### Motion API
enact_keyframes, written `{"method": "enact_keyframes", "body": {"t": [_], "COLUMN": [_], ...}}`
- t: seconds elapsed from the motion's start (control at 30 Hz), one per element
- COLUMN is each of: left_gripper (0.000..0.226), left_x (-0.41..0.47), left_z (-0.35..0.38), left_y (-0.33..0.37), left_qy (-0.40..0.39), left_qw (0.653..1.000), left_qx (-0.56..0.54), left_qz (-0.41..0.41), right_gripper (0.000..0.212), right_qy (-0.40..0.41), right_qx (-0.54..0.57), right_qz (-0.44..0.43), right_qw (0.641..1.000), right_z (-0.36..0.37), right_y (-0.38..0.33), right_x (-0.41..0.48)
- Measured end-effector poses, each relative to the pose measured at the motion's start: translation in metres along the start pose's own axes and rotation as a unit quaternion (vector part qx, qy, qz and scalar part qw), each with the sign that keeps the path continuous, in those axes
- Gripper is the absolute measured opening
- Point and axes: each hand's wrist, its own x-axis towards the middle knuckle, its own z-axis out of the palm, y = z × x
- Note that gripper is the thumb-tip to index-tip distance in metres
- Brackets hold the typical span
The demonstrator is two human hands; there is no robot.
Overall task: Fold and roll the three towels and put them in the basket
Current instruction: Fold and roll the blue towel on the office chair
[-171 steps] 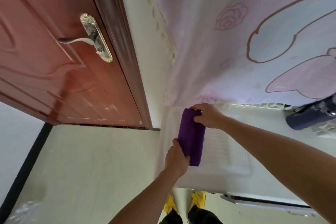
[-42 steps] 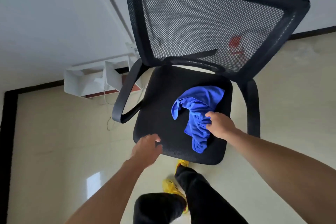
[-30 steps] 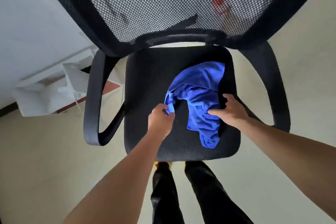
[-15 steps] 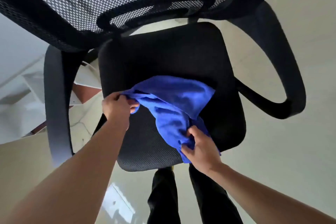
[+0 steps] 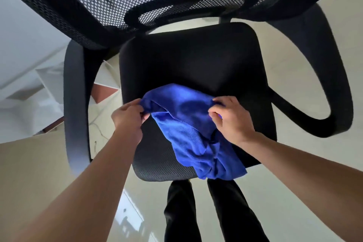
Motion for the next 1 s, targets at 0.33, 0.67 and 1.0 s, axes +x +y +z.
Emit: {"method": "enact_keyframes", "body": {"t": [0.33,0.67,1.0], "left_gripper": [0.059,0.040,0.047], "left_x": [0.015,0.007,-0.025], "left_z": [0.009,0.039,0.026], "left_y": [0.052,0.014,-0.068], "left_qy": [-0.050,0.022,-0.028], "left_qw": [0.962,0.967,0.895], "left_qx": [0.170,0.228,0.445], "left_qz": [0.207,0.110,-0.003], "right_gripper": [0.024,0.042,0.039], "right_qy": [0.126,0.070,-0.033], "right_qx": [0.284,0.391,0.218], "right_qz": [0.330,0.425,0.418], "right_qw": [0.892,0.813,0.881], "right_z": [-0.055,-0.022,0.015], "right_y": [0.033,0.044,0.053], "right_x": [0.098,0.089,0.005]}}
